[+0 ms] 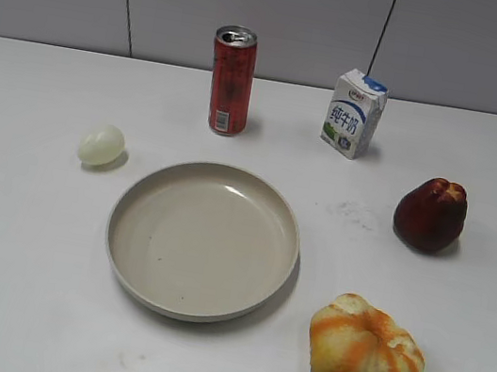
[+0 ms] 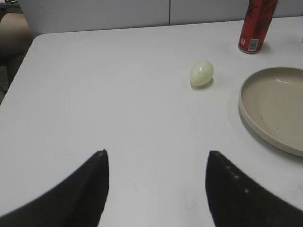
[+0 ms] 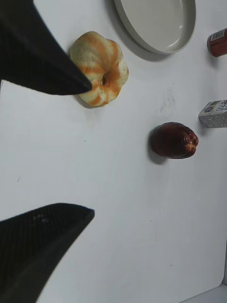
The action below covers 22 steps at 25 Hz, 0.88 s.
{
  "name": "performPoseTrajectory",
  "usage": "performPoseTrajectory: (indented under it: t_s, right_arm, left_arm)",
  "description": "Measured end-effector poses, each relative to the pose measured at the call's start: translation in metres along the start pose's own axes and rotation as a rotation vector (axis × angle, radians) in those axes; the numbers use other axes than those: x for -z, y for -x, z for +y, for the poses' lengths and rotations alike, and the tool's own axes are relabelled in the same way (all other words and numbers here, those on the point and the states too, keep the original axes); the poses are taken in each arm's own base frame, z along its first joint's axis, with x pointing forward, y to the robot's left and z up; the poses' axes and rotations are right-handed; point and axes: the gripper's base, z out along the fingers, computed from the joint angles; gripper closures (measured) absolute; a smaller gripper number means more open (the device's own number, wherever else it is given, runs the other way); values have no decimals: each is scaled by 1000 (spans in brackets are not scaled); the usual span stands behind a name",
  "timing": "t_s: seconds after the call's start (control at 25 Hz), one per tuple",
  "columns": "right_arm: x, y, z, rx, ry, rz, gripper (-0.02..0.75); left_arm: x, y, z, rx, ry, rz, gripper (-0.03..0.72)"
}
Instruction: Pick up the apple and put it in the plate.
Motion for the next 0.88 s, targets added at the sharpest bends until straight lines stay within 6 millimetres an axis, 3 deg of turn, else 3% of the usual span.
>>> performPoseTrajectory:
  t_s: [0.2,0.44,0.68,0.88]
  right_arm:
    - [-6,31,0,-2,1,-101,166]
    - [-45,71,0,-67,4,40,89]
    - [-115,109,1,-108,4,287,58]
    - [-182,132,4,-145,17,471,98]
  left_arm:
    - [0,0,0,0,0,0,197]
    - [0,0,0,0,0,0,197]
    - [0,0,0,0,0,0,197]
    - [0,0,0,0,0,0,197]
